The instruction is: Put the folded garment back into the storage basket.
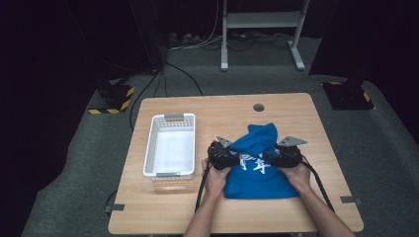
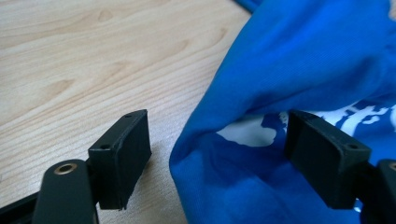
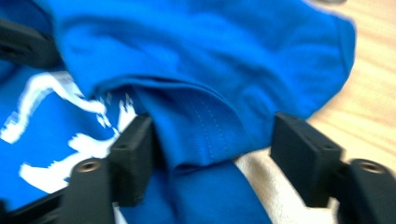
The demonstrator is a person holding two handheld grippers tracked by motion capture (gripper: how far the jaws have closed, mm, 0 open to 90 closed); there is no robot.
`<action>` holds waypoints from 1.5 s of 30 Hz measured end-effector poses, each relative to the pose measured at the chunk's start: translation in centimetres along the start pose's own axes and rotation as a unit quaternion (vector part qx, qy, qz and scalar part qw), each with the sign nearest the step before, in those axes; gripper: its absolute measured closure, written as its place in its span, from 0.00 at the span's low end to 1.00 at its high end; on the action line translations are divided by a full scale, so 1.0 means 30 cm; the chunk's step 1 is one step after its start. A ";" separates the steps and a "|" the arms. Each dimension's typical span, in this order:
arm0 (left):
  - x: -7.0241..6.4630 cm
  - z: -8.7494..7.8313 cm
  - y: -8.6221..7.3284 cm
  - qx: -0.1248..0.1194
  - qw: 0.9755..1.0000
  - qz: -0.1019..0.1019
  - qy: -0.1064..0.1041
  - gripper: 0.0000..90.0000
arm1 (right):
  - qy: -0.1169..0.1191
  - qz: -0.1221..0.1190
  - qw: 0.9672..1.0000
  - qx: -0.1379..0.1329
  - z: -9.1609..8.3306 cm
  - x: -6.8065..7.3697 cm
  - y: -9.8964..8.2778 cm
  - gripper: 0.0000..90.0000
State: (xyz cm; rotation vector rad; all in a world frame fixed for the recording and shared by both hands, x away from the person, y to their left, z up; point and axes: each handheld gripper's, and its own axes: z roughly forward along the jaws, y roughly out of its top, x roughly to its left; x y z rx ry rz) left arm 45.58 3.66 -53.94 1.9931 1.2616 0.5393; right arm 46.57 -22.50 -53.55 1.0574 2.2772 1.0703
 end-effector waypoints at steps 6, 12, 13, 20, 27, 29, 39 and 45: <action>-0.011 -0.024 -0.018 0.011 1.000 0.017 0.003 0.24 | 0.008 -0.021 0.999 0.026 -0.011 0.015 -0.015 0.28; -0.022 -0.046 -0.004 -0.022 1.000 0.012 -0.016 0.24 | 0.021 -0.019 1.000 -0.004 -0.038 0.019 -0.022 0.33; -0.027 -0.048 0.006 -0.029 0.999 0.012 -0.018 0.23 | 0.022 -0.007 1.000 -0.014 -0.041 0.013 -0.017 0.33; -0.049 -0.027 0.075 -0.042 0.999 0.011 -0.019 0.24 | 0.001 0.020 0.999 -0.026 -0.023 -0.005 0.019 0.38; 0.019 -0.017 0.079 -0.046 0.995 -0.078 -0.029 0.26 | -0.011 0.029 0.999 -0.038 -0.020 -0.005 0.022 0.29; 0.038 -0.022 0.075 -0.047 0.994 -0.097 -0.033 0.26 | -0.004 0.023 0.999 -0.027 -0.018 -0.004 0.016 0.27; 0.023 0.000 0.044 0.011 0.999 -0.025 0.023 0.30 | 0.002 -0.020 0.999 0.025 0.004 0.024 -0.012 0.21; 0.036 -0.021 0.007 0.028 0.999 -0.012 0.034 0.30 | 0.036 -0.029 0.998 0.032 -0.034 0.030 -0.039 0.22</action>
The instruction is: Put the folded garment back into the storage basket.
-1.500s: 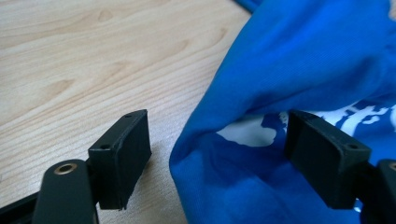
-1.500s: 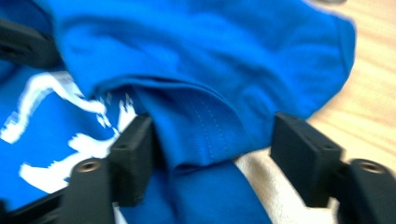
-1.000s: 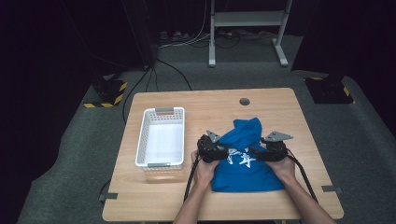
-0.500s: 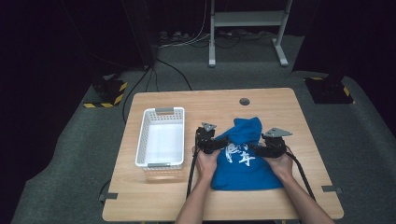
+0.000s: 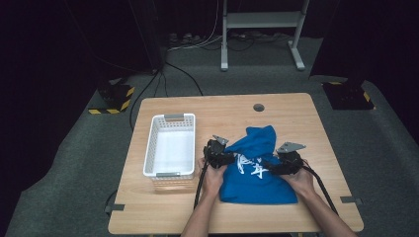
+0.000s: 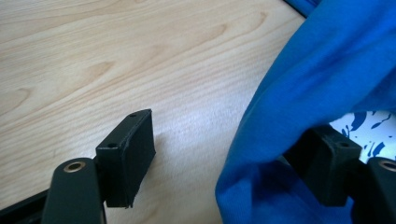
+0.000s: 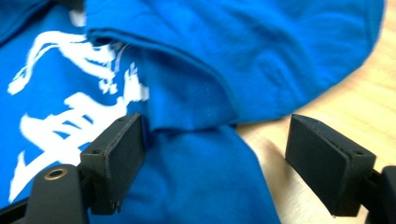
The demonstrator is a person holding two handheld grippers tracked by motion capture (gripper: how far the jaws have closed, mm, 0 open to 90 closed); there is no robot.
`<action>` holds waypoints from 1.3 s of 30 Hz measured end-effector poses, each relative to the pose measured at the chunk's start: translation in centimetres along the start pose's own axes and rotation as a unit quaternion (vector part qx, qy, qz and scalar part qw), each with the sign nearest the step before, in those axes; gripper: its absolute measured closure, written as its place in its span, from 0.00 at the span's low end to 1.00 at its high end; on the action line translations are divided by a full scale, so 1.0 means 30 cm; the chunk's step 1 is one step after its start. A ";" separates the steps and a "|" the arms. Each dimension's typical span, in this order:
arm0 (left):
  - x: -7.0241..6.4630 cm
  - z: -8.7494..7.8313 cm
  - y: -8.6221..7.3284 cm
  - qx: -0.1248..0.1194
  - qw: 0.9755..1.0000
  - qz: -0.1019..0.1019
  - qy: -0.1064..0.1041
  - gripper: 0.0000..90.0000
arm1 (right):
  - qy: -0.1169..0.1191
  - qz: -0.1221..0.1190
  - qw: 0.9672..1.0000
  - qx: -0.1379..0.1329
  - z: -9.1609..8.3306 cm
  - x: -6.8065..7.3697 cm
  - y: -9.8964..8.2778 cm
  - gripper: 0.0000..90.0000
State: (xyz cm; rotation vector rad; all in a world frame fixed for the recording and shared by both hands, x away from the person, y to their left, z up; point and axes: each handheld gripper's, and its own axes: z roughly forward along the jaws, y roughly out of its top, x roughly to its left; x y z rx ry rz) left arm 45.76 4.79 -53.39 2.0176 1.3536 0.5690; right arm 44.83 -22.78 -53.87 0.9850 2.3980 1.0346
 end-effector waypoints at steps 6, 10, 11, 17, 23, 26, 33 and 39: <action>-0.020 -0.020 0.006 -0.025 0.999 0.015 -0.027 0.27 | 0.000 0.020 0.999 -0.030 -0.026 -0.025 0.003 0.28; -0.060 -0.034 0.042 -0.049 0.997 0.039 -0.040 0.24 | -0.013 0.050 0.998 -0.035 -0.015 -0.049 0.018 0.29; -0.069 -0.034 0.052 -0.052 0.997 0.042 -0.042 0.24 | -0.013 0.050 0.998 -0.035 -0.015 -0.049 0.018 0.29; -0.097 -0.005 0.072 -0.031 0.997 0.055 -0.041 0.25 | -0.057 0.063 0.994 -0.068 -0.011 -0.045 0.062 0.32; -0.074 0.020 0.052 -0.003 0.998 0.048 -0.037 0.28 | -0.086 0.068 0.991 -0.078 -0.005 -0.060 0.087 0.31; -0.052 0.026 0.033 0.006 0.999 0.036 -0.040 0.32 | -0.092 0.065 0.991 -0.069 0.000 -0.061 0.089 0.29; -0.052 0.017 0.024 0.006 0.998 0.044 -0.047 0.34 | -0.075 0.036 0.996 -0.023 0.011 -0.039 0.047 0.24; -0.063 -0.006 -0.002 0.003 0.997 0.051 -0.054 0.33 | -0.045 0.043 0.998 -0.013 0.003 -0.018 0.005 0.25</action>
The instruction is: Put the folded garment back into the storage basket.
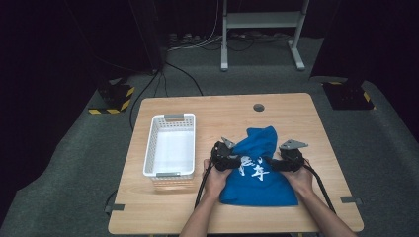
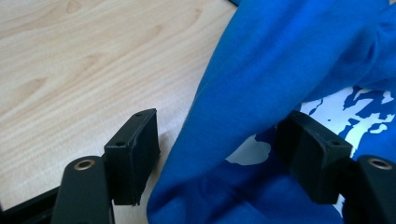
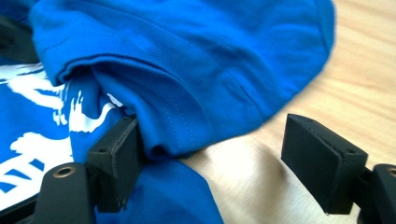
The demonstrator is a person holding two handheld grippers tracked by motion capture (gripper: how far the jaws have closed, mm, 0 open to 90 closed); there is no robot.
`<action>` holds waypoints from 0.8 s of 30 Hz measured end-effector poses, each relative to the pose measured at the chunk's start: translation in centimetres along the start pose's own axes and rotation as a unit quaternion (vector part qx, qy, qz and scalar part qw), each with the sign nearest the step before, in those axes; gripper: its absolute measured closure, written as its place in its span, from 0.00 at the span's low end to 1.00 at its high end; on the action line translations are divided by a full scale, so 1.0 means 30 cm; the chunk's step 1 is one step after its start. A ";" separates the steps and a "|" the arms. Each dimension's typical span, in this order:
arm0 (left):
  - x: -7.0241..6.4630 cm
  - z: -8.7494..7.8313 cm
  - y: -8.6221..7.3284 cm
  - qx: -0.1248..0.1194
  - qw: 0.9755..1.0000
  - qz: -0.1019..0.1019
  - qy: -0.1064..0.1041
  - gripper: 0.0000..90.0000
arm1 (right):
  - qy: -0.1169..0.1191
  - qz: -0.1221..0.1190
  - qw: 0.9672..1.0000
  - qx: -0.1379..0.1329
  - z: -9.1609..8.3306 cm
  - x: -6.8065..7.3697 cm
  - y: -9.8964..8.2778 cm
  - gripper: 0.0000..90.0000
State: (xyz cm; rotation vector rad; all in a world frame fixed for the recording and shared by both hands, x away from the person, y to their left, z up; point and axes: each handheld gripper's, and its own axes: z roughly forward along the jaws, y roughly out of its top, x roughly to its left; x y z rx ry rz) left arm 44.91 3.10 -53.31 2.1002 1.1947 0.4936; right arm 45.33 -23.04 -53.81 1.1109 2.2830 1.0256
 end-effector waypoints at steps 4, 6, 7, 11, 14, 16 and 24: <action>-0.013 -0.013 0.015 -0.019 1.000 0.008 -0.010 0.29 | 0.008 -0.001 1.000 -0.015 -0.019 -0.004 0.011 0.33; -0.020 -0.014 0.033 -0.027 0.999 0.013 -0.015 0.26 | 0.006 0.013 1.000 -0.022 -0.019 -0.017 0.018 0.34; -0.020 -0.014 0.033 -0.027 0.999 0.013 -0.015 0.25 | 0.006 0.013 1.000 -0.022 -0.019 -0.017 0.018 0.34; -0.032 -0.005 0.062 -0.034 0.999 0.020 -0.017 0.24 | -0.007 0.030 0.999 -0.032 -0.004 -0.033 0.040 0.34; -0.032 0.000 0.075 -0.035 0.999 0.020 -0.018 0.25 | -0.015 0.038 0.998 -0.050 0.000 -0.028 0.066 0.34; -0.028 0.002 0.083 -0.035 0.999 0.014 -0.020 0.28 | -0.021 0.036 0.997 -0.058 0.003 -0.024 0.090 0.33; 0.016 0.018 0.084 -0.028 0.998 -0.046 -0.039 0.46 | -0.032 0.029 0.995 -0.089 0.026 -0.002 0.198 0.30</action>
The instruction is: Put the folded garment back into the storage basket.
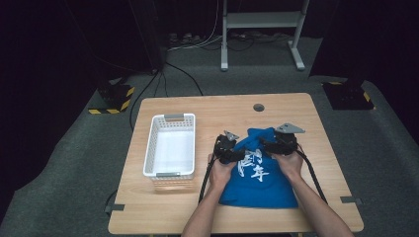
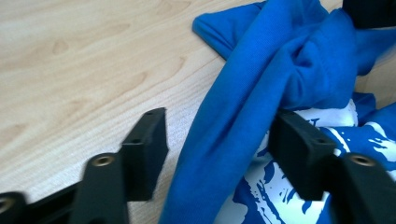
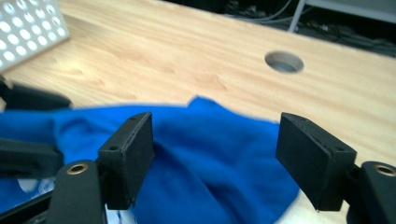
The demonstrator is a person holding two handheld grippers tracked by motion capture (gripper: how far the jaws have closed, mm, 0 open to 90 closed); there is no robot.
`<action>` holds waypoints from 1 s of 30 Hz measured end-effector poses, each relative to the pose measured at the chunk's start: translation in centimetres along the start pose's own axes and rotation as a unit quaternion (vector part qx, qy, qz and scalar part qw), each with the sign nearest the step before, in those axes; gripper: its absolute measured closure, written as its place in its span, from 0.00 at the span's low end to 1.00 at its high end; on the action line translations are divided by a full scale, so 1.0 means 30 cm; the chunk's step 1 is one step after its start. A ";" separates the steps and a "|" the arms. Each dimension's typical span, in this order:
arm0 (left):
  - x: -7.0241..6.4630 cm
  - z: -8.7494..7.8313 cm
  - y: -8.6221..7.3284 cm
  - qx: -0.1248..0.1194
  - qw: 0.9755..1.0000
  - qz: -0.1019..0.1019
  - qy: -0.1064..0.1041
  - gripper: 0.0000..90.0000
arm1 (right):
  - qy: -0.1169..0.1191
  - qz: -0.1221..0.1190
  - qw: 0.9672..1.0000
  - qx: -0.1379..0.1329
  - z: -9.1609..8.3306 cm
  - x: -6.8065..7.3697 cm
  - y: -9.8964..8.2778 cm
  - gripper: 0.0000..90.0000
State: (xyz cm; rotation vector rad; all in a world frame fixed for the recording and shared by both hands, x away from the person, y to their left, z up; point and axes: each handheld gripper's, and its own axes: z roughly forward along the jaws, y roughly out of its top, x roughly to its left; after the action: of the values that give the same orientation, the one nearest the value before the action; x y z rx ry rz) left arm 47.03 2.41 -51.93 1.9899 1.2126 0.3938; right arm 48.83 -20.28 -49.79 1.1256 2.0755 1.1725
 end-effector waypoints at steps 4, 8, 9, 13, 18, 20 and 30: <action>0.024 0.004 -0.008 0.003 1.000 -0.029 -0.008 0.52 | 0.009 -0.003 1.000 -0.009 -0.005 0.015 0.012 0.29; 0.034 -0.005 -0.028 0.000 0.999 -0.033 -0.002 0.53 | 0.039 -0.047 0.997 0.042 -0.026 0.010 -0.041 0.26; 0.036 -0.005 -0.032 -0.001 0.999 -0.035 -0.001 0.52 | 0.045 -0.049 0.997 0.044 -0.038 -0.001 -0.067 0.26; 0.036 -0.001 -0.043 0.005 0.999 -0.031 0.012 0.50 | 0.056 -0.052 0.995 0.056 -0.061 -0.024 -0.130 0.26; 0.024 0.006 -0.047 0.012 0.999 -0.015 0.032 0.41 | 0.047 -0.052 0.995 0.075 -0.046 -0.036 -0.162 0.25; 0.022 0.005 -0.047 0.012 0.999 -0.012 0.034 0.38 | 0.039 -0.039 0.996 0.072 -0.037 -0.041 -0.159 0.25; 0.012 0.012 -0.055 0.021 0.998 0.014 0.062 0.31 | 0.026 -0.019 0.996 0.084 -0.005 -0.034 -0.145 0.24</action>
State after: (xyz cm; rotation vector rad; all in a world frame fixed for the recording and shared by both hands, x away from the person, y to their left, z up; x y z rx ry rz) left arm 46.40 3.00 -53.45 2.0460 1.2786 0.5161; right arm 47.47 -22.46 -53.45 1.1368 2.2605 1.0343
